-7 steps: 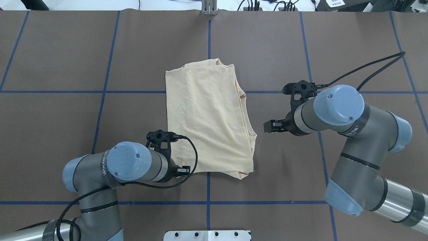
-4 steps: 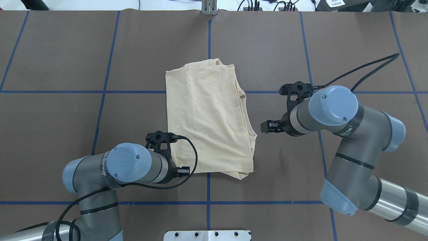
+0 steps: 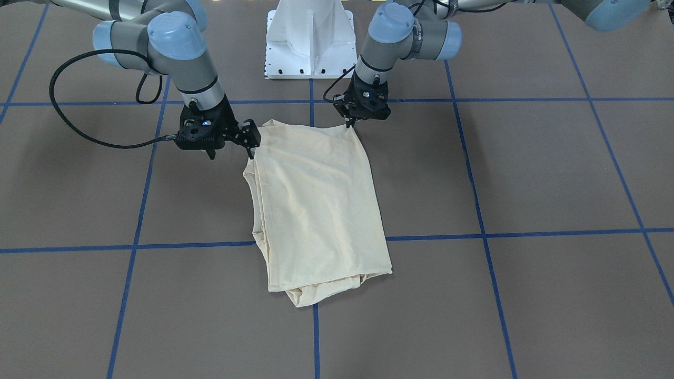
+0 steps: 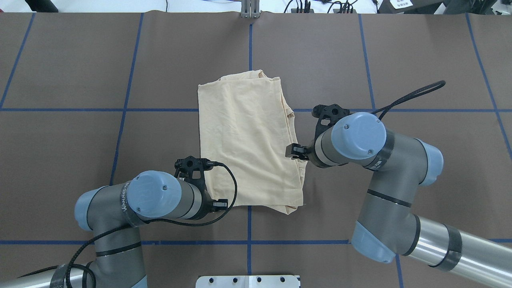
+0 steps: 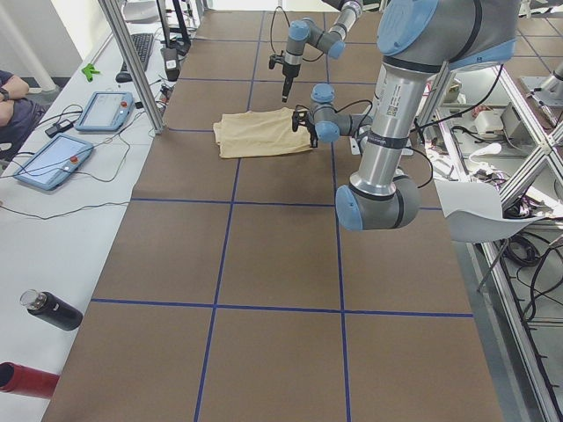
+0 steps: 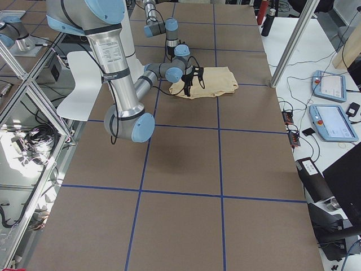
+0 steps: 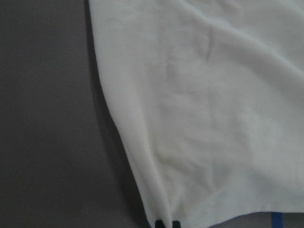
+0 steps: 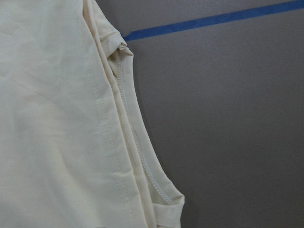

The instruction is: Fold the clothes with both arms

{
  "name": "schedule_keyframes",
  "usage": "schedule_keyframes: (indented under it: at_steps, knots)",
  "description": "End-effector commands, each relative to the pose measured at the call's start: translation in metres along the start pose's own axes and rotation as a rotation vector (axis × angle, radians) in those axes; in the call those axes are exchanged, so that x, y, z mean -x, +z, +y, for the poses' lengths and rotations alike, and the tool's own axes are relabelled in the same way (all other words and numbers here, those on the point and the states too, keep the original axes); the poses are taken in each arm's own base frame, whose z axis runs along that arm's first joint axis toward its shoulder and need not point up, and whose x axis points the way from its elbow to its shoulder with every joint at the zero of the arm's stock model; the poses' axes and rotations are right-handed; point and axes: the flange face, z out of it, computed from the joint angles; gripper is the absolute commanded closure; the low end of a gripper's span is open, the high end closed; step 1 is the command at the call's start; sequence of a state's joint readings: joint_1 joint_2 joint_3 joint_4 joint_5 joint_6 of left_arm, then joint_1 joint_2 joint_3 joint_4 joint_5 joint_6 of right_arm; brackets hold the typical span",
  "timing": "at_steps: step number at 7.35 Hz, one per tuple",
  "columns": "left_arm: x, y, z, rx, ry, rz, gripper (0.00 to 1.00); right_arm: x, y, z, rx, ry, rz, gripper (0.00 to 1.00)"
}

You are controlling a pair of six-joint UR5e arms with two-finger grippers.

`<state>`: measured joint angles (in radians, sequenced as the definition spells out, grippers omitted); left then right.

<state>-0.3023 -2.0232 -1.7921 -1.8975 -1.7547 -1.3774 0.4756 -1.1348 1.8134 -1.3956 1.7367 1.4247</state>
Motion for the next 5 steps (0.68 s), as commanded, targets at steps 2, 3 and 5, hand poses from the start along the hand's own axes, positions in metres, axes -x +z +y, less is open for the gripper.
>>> schedule_keyframes:
  at_steps: [2,3,5]
  knots:
    - [0.001,-0.002,0.0,-0.001,-0.001,0.001,1.0,0.014,0.036,0.033,-0.048,-0.01,0.05,0.13]
    - [0.001,-0.002,0.0,0.0,0.001,0.001,1.0,0.016,0.036,0.035,-0.051,-0.01,0.047,0.18]
    - [0.001,-0.002,0.0,0.0,0.001,0.001,1.0,0.013,0.038,0.038,-0.054,-0.014,0.054,0.33]
